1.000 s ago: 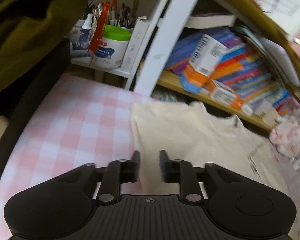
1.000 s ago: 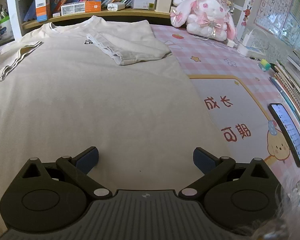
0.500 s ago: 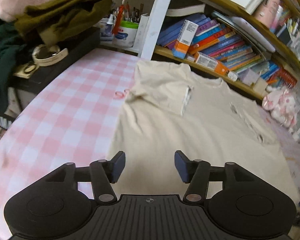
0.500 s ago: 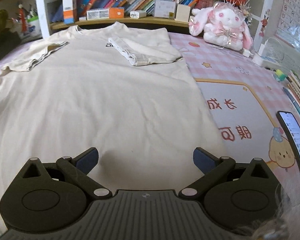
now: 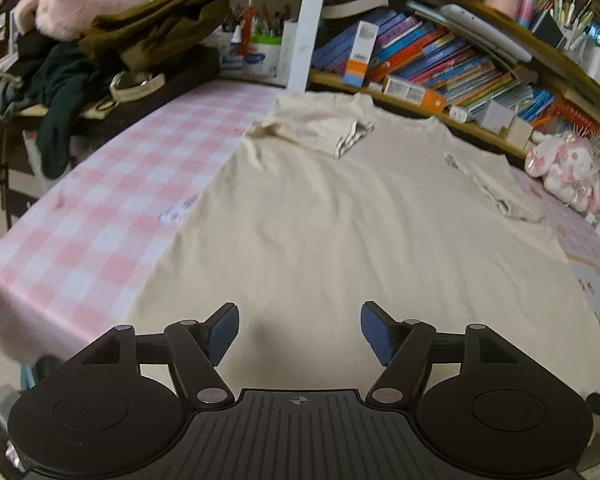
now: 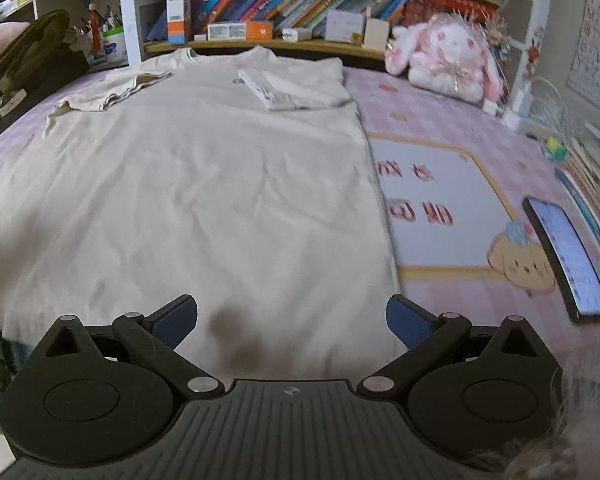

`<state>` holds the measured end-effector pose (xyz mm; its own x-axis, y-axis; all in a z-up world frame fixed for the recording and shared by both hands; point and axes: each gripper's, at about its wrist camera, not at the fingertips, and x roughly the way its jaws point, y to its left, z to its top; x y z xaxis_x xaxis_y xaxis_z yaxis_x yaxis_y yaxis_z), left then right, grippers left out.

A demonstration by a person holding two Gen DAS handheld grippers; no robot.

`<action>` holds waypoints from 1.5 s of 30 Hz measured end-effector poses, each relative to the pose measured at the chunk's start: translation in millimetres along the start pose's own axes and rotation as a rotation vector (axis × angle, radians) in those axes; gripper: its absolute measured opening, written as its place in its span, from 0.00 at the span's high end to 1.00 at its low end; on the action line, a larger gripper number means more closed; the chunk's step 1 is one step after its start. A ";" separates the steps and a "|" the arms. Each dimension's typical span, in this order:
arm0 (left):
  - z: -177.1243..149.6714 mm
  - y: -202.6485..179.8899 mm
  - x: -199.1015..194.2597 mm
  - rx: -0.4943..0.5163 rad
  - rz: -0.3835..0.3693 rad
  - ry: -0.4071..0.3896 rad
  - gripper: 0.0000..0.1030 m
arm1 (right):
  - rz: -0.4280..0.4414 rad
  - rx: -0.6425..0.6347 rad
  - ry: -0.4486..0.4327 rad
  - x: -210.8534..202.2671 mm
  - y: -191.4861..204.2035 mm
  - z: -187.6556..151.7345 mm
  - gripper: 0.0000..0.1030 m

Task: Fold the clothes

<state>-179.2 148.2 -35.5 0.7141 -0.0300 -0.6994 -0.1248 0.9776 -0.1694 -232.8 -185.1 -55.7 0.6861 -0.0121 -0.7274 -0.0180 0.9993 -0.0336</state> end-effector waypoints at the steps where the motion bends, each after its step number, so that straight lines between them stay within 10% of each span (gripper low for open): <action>1: -2.8 -0.7 -2.0 -0.002 0.007 0.004 0.33 | 0.002 0.005 0.000 -2.0 -1.9 -1.9 0.01; 23: -22.6 35.5 -17.9 -0.021 0.072 0.064 0.29 | -0.026 0.131 0.021 -12.7 -29.6 -15.4 0.04; 33: -33.5 90.6 -13.6 -0.078 0.088 0.065 0.44 | -0.059 0.193 0.049 -6.4 -53.9 -15.4 0.29; 45: -29.5 129.4 6.0 -0.067 -0.076 0.120 0.48 | 0.005 0.252 0.103 -13.3 -68.4 -16.2 0.47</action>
<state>-211.4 268.4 -82.1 0.6363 -0.1320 -0.7601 -0.1225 0.9555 -0.2684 -252.4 -253.9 -54.9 0.6085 0.0022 -0.7936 0.1691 0.9767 0.1324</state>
